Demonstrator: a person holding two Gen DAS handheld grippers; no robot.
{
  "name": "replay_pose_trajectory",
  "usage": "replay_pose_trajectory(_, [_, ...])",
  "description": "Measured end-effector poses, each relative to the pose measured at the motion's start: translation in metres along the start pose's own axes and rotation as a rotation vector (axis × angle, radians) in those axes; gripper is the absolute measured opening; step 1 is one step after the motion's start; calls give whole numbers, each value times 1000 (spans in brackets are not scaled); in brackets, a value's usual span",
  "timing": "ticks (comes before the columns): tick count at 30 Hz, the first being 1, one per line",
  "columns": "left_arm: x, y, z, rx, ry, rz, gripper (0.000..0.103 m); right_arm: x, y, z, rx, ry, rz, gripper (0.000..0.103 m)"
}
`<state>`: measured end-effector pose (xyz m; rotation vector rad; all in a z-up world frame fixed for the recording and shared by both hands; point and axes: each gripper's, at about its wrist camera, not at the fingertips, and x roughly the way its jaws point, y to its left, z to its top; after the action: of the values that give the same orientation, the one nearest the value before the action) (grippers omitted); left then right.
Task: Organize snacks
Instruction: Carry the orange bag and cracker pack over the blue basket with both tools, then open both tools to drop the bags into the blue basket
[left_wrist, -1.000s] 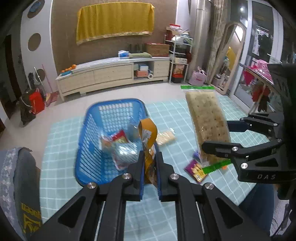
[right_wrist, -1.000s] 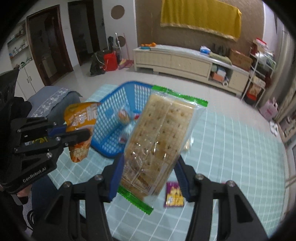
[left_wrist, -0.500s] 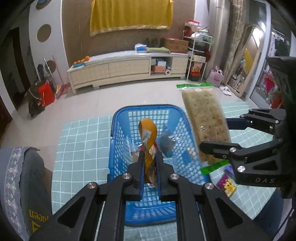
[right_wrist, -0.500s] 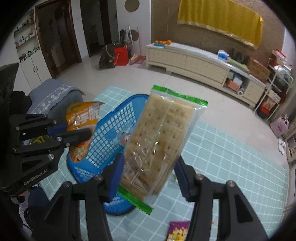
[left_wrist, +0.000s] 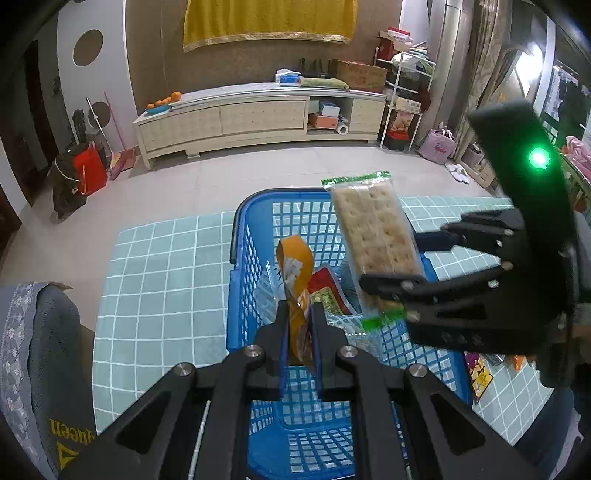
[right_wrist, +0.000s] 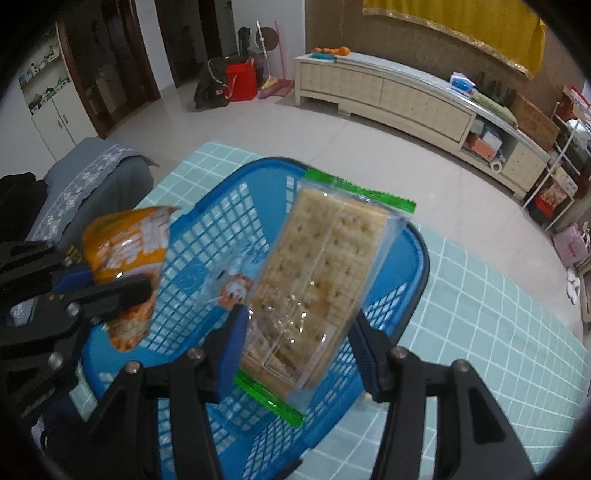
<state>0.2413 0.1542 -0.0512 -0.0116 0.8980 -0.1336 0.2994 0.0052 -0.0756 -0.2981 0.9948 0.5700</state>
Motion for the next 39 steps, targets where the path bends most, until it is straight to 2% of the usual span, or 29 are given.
replay_pose_trajectory(1, [0, 0, 0, -2, 0, -2, 9, 1, 0, 2, -4, -9, -4, 59])
replay_pose_trajectory(3, [1, 0, -1, -5, 2, -4, 9, 3, 2, 4, -24, -23, -20, 70])
replay_pose_trajectory(4, [1, 0, -1, -5, 4, -5, 9, 4, 2, 5, -31, -31, -25, 87])
replay_pose_trajectory(5, [0, -2, -2, -2, 4, -5, 9, 3, 3, 4, -35, -47, -36, 94])
replay_pose_trajectory(9, [-2, -6, -8, 2, 10, -16, 9, -7, -6, -3, 45, -84, -34, 97])
replay_pose_trajectory(11, [-2, -9, -11, 12, 15, -19, 9, -14, -10, -6, 76, -99, -35, 102])
replay_pose_trajectory(18, [-8, -27, -17, 31, 18, -46, 9, -48, -17, -30, 142, -147, -69, 103])
replay_pose_trajectory(22, [-11, -43, -21, 61, 22, -70, 10, -60, -23, -44, 167, -158, -129, 103])
replay_pose_trajectory(28, [-6, -58, -28, 91, 50, -75, 13, -61, -37, -69, 260, -102, -94, 103])
replay_pose_trajectory(35, [0, -69, -36, 104, 67, -123, 17, -67, -43, -84, 317, -113, -115, 103])
replay_pose_trajectory(37, [-2, -71, -37, 109, 60, -118, 29, -70, -43, -87, 329, -120, -122, 103])
replay_pose_trajectory(38, [-5, -71, -38, 111, 55, -117, 46, -72, -44, -89, 334, -123, -124, 103])
replay_pose_trajectory(39, [-8, -72, -39, 115, 46, -112, 58, -75, -44, -91, 337, -127, -126, 103])
